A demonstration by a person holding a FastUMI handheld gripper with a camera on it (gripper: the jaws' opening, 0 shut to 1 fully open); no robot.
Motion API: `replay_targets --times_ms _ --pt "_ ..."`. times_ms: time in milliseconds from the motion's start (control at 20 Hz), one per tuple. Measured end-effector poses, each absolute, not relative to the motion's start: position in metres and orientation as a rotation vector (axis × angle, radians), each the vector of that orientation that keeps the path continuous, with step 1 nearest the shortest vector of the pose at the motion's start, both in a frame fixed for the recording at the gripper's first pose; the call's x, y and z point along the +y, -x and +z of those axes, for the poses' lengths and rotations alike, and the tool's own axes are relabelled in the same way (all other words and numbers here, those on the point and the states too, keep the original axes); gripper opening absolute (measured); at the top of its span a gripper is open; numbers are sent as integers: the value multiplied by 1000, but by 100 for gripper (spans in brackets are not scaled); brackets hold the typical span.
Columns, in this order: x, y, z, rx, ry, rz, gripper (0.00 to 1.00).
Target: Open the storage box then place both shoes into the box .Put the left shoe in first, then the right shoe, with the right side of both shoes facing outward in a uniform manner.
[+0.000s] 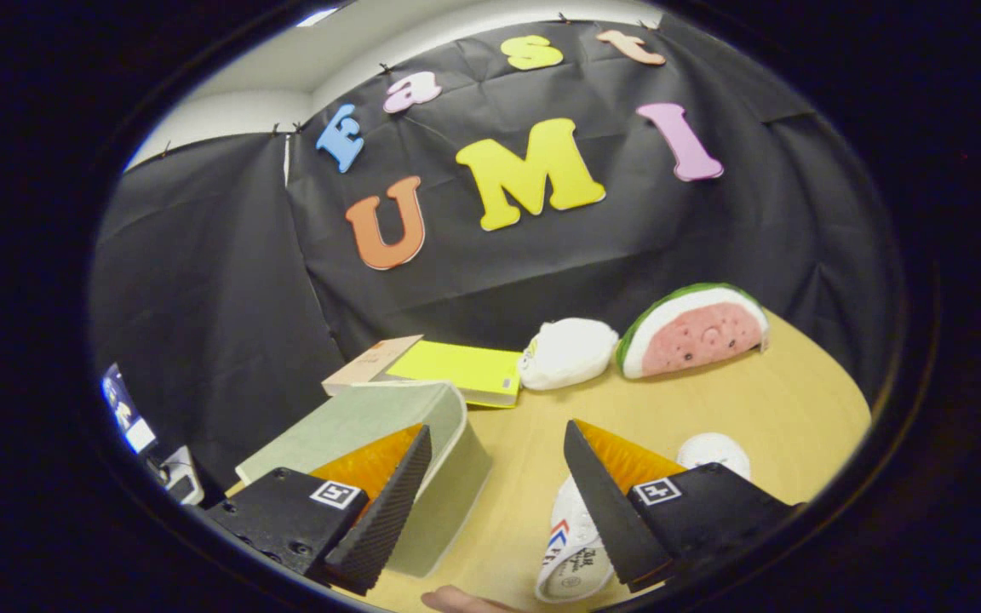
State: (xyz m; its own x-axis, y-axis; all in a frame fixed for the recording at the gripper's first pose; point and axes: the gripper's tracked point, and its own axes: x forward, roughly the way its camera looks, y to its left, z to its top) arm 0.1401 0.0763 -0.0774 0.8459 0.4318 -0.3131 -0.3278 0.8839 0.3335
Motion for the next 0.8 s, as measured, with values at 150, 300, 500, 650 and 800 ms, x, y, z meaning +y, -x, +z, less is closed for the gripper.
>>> replay_targets --times_ms 150,300,500,650,800 --pt "94 -151 -82 464 -387 528 100" --pt "108 -163 -91 553 -483 614 100" --pt "136 -158 -97 716 -655 791 100" --pt "148 -152 -105 847 -783 881 100" --pt "156 -157 -112 903 -859 913 99"
